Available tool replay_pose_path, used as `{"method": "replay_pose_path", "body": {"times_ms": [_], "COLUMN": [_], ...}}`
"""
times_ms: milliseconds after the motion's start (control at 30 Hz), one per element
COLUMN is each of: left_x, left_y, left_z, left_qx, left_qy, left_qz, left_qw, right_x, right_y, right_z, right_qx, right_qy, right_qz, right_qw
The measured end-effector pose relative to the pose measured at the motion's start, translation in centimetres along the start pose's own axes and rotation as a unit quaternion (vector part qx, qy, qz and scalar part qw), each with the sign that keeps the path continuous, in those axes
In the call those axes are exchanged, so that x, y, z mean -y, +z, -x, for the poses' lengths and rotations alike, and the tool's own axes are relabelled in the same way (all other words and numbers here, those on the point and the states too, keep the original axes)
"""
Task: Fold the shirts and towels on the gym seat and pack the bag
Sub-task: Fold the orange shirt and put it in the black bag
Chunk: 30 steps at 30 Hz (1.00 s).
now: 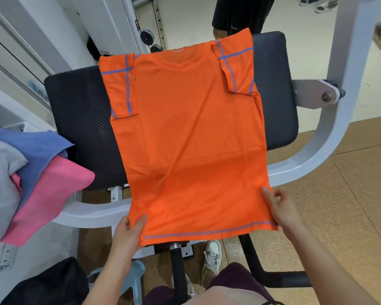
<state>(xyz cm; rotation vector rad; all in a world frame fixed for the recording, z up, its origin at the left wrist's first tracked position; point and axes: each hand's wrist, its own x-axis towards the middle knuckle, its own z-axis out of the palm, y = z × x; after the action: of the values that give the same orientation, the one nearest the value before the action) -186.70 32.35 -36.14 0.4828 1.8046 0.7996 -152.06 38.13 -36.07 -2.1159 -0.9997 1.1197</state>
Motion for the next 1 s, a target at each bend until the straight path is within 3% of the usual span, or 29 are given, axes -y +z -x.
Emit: {"method": "replay_pose_path", "body": {"times_ms": [67, 167, 233, 533, 633, 767, 867, 933, 1000], "left_x": [0.3, 1.1, 1.6, 3.0, 2.9, 1.9, 1.0, 0.5, 0.2], "left_y": [-0.5, -1.2, -1.6, -2.8, -3.1, -4.2, -5.2, -5.9, -6.6], "left_z": [0.0, 0.0, 0.2, 1.1, 1.7, 2.3, 2.6, 2.6, 2.3], "left_qx": [0.032, 0.049, 0.040, -0.030, -0.050, -0.010, 0.069, 0.115, 0.146], "left_qy": [-0.048, -0.085, -0.091, -0.023, 0.008, 0.025, -0.024, -0.052, -0.060], "left_qz": [0.015, 0.011, 0.015, -0.012, -0.004, 0.046, 0.108, 0.112, 0.072], "left_qw": [0.998, 0.995, 0.995, 0.999, 0.999, 0.999, 0.991, 0.986, 0.985], "right_x": [-0.1, -0.5, -1.0, -2.2, -2.3, -1.8, -1.6, -1.7, -1.8], "right_y": [-0.4, -1.4, -1.8, -0.9, -1.2, -2.8, -4.2, -4.7, -5.0], "right_z": [0.3, 0.6, 0.7, 1.5, 1.6, 1.4, 1.2, 1.1, 1.1], "right_qx": [0.062, 0.147, 0.155, -0.011, -0.028, 0.075, 0.190, 0.219, 0.213], "right_qy": [0.064, 0.147, 0.154, 0.070, 0.049, 0.105, 0.143, 0.137, 0.098], "right_qz": [-0.083, -0.223, -0.229, -0.164, -0.130, -0.223, -0.290, -0.248, -0.122], "right_qw": [0.993, 0.952, 0.948, 0.984, 0.990, 0.966, 0.927, 0.934, 0.965]}}
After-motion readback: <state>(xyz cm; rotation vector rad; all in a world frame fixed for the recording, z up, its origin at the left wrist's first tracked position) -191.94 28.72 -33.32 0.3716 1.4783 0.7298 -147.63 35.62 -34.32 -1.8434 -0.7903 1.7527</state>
